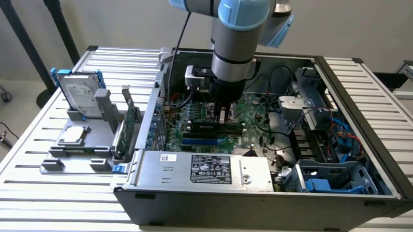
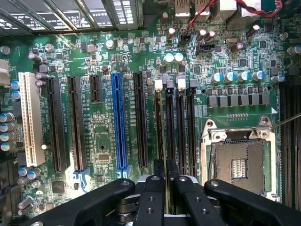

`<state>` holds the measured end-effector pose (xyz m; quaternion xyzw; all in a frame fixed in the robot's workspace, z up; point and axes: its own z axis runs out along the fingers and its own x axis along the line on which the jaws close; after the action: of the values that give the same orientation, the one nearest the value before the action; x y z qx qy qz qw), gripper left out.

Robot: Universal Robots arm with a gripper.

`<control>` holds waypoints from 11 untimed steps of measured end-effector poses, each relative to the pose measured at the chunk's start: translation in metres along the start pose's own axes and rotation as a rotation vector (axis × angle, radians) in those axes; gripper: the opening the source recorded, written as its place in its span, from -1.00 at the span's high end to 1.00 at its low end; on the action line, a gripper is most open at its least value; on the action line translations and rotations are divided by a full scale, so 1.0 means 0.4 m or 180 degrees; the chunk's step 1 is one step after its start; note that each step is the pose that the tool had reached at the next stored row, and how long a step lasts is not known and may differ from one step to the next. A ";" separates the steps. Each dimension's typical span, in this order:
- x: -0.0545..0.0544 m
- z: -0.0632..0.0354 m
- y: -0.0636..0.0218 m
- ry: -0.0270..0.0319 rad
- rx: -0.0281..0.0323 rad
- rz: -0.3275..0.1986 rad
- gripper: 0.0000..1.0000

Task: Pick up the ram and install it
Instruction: 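Insert the ram into the slot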

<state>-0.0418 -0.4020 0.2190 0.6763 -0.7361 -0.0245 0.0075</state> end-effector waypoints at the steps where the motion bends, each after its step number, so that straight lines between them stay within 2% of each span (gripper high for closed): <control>1: 0.000 0.000 0.000 0.0000 0.0000 0.0000 0.72; 5: 0.000 0.001 0.000 -0.0001 0.0000 0.0000 0.69; 6: 0.000 0.001 0.000 0.0000 0.0000 0.0000 0.57; 7: 0.000 0.001 0.000 0.0000 0.0000 0.0000 0.57; 8: 0.000 0.001 0.000 -0.0001 0.0000 0.0000 0.44; 11: -0.001 -0.038 0.002 -0.0001 -0.0001 0.0000 0.44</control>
<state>-0.0418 -0.4020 0.2344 0.6763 -0.7362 -0.0247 0.0075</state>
